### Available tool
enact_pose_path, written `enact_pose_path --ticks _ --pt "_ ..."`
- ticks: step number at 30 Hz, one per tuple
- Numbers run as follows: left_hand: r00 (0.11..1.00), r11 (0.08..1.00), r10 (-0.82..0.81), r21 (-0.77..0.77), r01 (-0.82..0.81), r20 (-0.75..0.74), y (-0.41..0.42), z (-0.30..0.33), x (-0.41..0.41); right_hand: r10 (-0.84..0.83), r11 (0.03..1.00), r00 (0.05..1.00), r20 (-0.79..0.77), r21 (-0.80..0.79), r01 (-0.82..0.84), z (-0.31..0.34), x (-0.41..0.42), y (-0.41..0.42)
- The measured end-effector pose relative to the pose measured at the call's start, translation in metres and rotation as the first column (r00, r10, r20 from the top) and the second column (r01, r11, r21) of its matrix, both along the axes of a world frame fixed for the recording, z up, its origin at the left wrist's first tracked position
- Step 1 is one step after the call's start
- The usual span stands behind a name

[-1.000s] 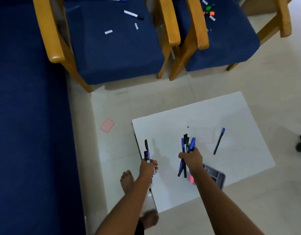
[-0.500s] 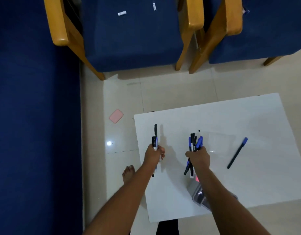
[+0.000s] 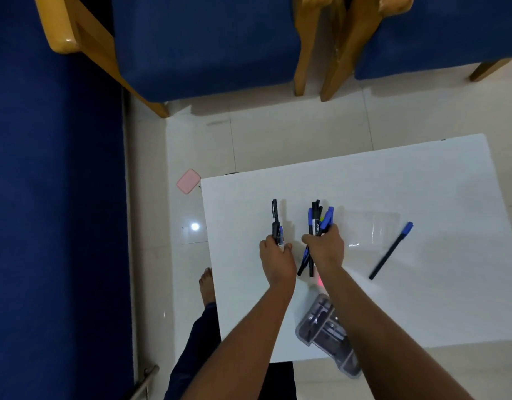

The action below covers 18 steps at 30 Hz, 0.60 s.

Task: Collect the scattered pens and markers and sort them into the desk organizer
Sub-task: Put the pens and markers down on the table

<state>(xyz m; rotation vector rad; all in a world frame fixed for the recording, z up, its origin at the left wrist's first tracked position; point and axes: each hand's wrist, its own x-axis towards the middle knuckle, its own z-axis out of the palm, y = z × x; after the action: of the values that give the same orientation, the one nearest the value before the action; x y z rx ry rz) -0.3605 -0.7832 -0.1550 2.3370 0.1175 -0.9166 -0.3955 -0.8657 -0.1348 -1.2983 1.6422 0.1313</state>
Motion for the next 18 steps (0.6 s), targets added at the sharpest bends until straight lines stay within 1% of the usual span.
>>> enact_pose_path --ticks 3,4,5,7,8,9,12,15,18 --pt "0.998 0.996 0.056 0.072 -0.058 0.028 -0.006 -0.001 -0.003 0.061 0.998 0.998 0.0 -0.029 -0.061 0.0 -0.006 -0.01" --pt "0.996 0.994 0.079 0.076 -0.082 0.034 -0.01 -0.001 -0.005 0.112 0.992 0.994 -0.017 -0.053 -0.113 0.0 -0.01 -0.014" --pt "0.994 0.992 0.099 0.075 -0.102 0.044 -0.013 0.0 -0.007 0.192 0.977 0.98 -0.05 -0.081 -0.196 0.0 -0.013 -0.017" --pt "0.989 0.988 0.137 0.06 -0.14 0.061 -0.019 0.0 -0.01 0.367 0.917 0.92 -0.138 -0.114 -0.383 -0.004 -0.021 -0.021" --pt "0.985 0.986 0.158 0.049 -0.162 0.072 -0.02 0.0 -0.011 0.419 0.89 0.893 -0.165 -0.117 -0.44 -0.007 -0.024 -0.022" --pt "0.981 0.983 0.178 0.033 -0.181 0.076 -0.021 0.001 -0.013 0.448 0.875 0.877 -0.175 -0.116 -0.47 -0.009 -0.025 -0.021" --pt "0.967 0.973 0.232 -0.046 -0.228 0.102 -0.011 -0.001 -0.018 0.466 0.864 0.872 -0.151 -0.135 -0.485 -0.013 -0.027 -0.017" --pt "0.952 0.957 0.277 -0.126 -0.261 0.131 0.003 -0.005 -0.023 0.526 0.813 0.834 -0.168 -0.188 -0.551 -0.016 -0.028 -0.012" --pt "0.956 0.96 0.261 -0.136 -0.243 0.134 0.01 -0.008 -0.026 0.54 0.796 0.817 -0.202 -0.193 -0.574 -0.018 -0.03 -0.012"
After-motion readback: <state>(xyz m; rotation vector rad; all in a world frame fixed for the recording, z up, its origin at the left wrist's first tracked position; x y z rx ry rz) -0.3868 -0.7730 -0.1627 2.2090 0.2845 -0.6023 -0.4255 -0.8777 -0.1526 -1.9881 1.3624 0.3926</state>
